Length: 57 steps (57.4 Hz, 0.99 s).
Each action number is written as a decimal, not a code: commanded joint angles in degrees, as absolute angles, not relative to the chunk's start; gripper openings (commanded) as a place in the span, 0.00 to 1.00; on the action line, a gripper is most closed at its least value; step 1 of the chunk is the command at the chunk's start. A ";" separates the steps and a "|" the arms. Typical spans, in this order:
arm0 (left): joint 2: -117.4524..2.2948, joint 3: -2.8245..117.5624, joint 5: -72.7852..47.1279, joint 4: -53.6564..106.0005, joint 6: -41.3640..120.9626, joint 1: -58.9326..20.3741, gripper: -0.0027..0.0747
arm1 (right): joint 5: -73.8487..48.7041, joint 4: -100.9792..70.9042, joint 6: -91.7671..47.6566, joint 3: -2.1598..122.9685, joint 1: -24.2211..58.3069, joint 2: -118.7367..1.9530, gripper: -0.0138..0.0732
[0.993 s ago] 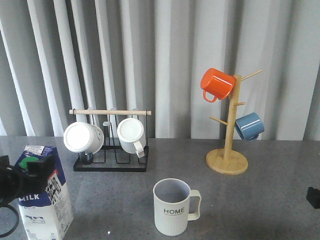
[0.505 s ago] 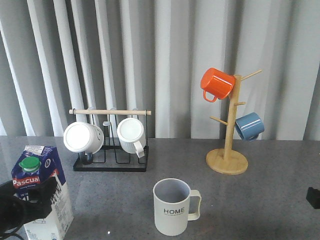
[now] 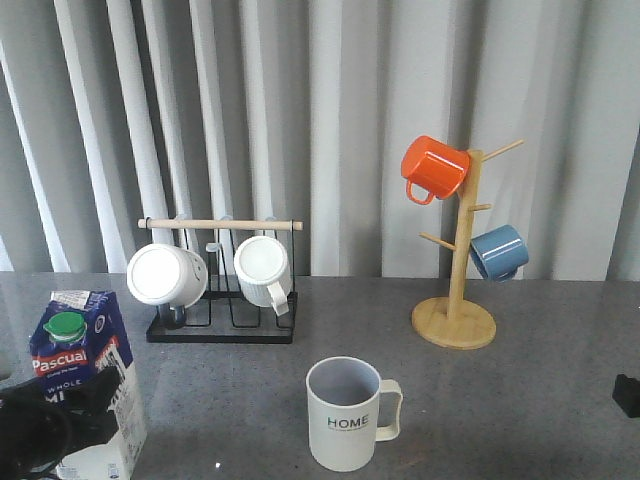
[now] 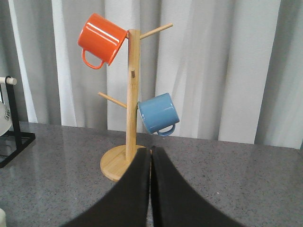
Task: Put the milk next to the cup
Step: 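Grasp the milk carton with the left gripper and lift it, then carry the carton toward the white mug and lower it beside it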
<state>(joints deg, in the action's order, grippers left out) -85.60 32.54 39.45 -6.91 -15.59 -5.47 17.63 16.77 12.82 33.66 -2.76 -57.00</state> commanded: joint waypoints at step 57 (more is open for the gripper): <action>-74.94 38.09 44.70 10.79 -0.40 -17.52 0.25 | 21.70 16.87 12.73 35.19 -3.13 -56.16 0.15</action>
